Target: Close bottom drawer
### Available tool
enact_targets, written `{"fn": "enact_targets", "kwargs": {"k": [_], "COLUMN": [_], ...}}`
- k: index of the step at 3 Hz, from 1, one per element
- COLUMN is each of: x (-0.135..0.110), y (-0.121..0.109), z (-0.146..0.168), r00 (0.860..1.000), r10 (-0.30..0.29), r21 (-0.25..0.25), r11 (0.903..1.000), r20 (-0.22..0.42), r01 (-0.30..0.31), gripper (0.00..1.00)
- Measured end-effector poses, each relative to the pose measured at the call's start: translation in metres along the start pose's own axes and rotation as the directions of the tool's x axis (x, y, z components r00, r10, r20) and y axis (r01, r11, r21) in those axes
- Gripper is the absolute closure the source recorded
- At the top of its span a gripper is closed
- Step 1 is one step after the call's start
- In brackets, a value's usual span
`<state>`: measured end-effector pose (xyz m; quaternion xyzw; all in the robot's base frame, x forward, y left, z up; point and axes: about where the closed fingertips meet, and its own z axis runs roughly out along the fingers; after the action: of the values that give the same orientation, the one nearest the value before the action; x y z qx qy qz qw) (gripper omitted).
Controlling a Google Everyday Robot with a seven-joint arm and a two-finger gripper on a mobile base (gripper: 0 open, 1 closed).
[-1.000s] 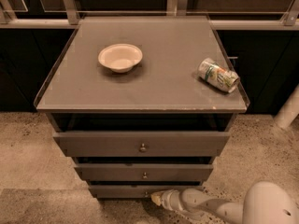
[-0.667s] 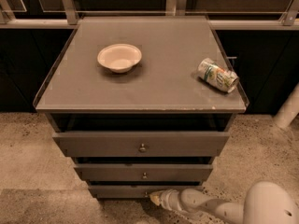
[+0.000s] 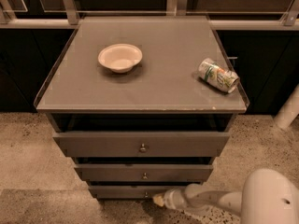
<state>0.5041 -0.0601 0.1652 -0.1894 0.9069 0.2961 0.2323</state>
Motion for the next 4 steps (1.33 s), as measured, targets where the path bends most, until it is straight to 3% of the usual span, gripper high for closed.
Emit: {"fn": "enact_targets", "kwargs": {"k": [1, 2, 4], "x": [0.007, 0.001, 0.002], "y": [-0.029, -0.033, -0.033], "z": [-0.076, -0.089, -0.088], "r00": [0.994, 0.995, 0.995], "r10": [0.08, 0.069, 0.07], "r21": [0.085, 0.102, 0.1], "r11": [0.9937, 0.9929, 0.993], "r20": [-0.071, -0.075, -0.075], "r01": [-0.074, -0.061, -0.062], "gripper": [1.0, 0.82, 0.34]}}
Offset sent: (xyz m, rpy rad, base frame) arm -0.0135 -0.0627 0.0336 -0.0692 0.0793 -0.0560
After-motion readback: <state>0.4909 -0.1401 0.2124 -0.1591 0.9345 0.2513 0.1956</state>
